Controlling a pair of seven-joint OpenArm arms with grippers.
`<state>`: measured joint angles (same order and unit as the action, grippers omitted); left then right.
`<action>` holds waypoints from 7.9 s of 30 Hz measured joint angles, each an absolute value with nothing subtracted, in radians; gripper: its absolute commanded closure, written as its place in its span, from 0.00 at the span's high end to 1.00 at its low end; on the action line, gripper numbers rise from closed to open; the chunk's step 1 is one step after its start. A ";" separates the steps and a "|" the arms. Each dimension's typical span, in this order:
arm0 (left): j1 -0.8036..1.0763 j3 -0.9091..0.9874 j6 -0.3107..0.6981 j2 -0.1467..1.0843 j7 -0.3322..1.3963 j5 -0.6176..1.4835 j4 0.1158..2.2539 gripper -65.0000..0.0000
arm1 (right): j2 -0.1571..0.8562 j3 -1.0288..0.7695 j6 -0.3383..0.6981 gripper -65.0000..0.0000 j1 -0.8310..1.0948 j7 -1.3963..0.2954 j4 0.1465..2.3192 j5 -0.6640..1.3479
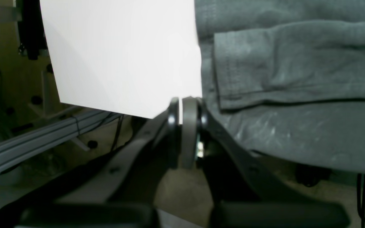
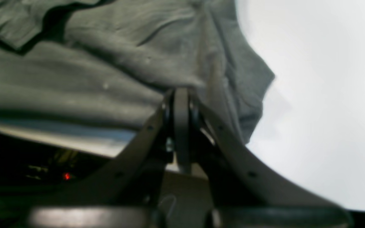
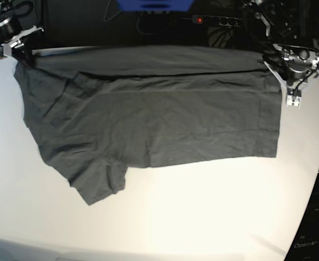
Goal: Fold the T-shirt properly
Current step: 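Stretch the shirt edge taut between both grippers and lay it flat, then open both grippers, release the edge, and move the left gripper to the hem corner, then move the right gripper to the sleeve-side hem corner and grasp both corners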
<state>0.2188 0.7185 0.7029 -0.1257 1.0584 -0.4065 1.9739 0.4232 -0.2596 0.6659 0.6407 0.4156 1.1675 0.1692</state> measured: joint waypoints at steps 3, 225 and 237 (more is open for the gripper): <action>0.218 0.714 0.703 -0.126 1.059 -0.406 1.974 0.03 | 0.415 -0.259 0.670 0.00 0.680 0.369 1.248 0.144; -0.416 0.769 0.711 0.198 0.501 -0.230 0.784 0.03 | 0.138 -0.464 0.704 0.68 -0.409 -0.684 1.248 -0.587; -0.405 0.768 0.711 0.199 0.485 -0.223 0.785 0.03 | 0.157 -0.471 0.703 0.68 -0.608 -0.688 0.922 -0.641</action>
<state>-0.4046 0.7681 0.7113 0.1989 0.4850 -0.2226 0.7853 0.1570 -0.4709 0.7029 -0.6083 -0.6876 0.9222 -0.6415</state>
